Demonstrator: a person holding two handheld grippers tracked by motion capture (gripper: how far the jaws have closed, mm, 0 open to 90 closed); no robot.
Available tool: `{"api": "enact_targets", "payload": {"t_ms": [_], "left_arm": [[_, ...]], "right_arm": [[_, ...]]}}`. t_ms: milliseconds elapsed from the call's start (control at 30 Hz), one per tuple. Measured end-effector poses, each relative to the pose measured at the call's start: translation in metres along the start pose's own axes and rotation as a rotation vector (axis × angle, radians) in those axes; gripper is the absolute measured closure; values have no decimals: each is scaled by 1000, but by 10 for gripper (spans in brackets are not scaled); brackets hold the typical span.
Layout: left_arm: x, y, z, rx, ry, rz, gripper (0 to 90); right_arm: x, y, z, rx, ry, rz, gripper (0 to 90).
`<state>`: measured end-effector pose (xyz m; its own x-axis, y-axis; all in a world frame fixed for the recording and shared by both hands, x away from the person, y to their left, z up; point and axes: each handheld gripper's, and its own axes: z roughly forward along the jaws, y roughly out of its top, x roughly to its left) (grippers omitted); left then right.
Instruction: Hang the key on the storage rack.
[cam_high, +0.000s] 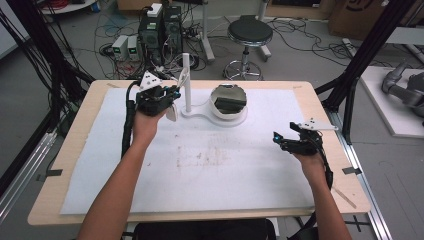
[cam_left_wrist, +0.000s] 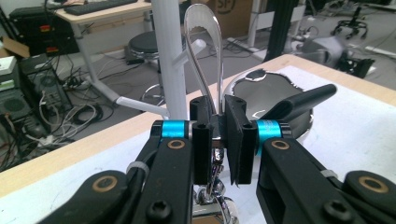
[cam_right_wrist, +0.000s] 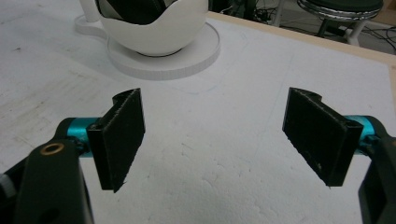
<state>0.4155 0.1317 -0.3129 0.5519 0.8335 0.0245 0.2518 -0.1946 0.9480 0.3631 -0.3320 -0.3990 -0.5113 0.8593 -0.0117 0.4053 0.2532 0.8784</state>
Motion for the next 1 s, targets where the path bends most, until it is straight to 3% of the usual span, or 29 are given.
{"api": "enact_targets", "payload": {"t_ms": [400,567,700,833,933,1000], "left_arm": [[3,-7,16,52,18,-24,814],[6,-12,21,67,-8,-57,803],[4,-14,17,28,-24,-75,642],[7,-19,10,2,-29,-102,551],[11,-27,1,-27,-97,-138,503],[12,-32,-6,-46,-119,-137,484]], "right_arm": [[0,0,0,5,0,0,214],[0,-1,0,6,-1,1,214],[0,-1,0,5,-1,-2,214],[0,-1,-1,4,-3,-3,213],[0,-1,-2,5,-2,-2,213],[0,-1,-2,5,-4,-3,213]]}}
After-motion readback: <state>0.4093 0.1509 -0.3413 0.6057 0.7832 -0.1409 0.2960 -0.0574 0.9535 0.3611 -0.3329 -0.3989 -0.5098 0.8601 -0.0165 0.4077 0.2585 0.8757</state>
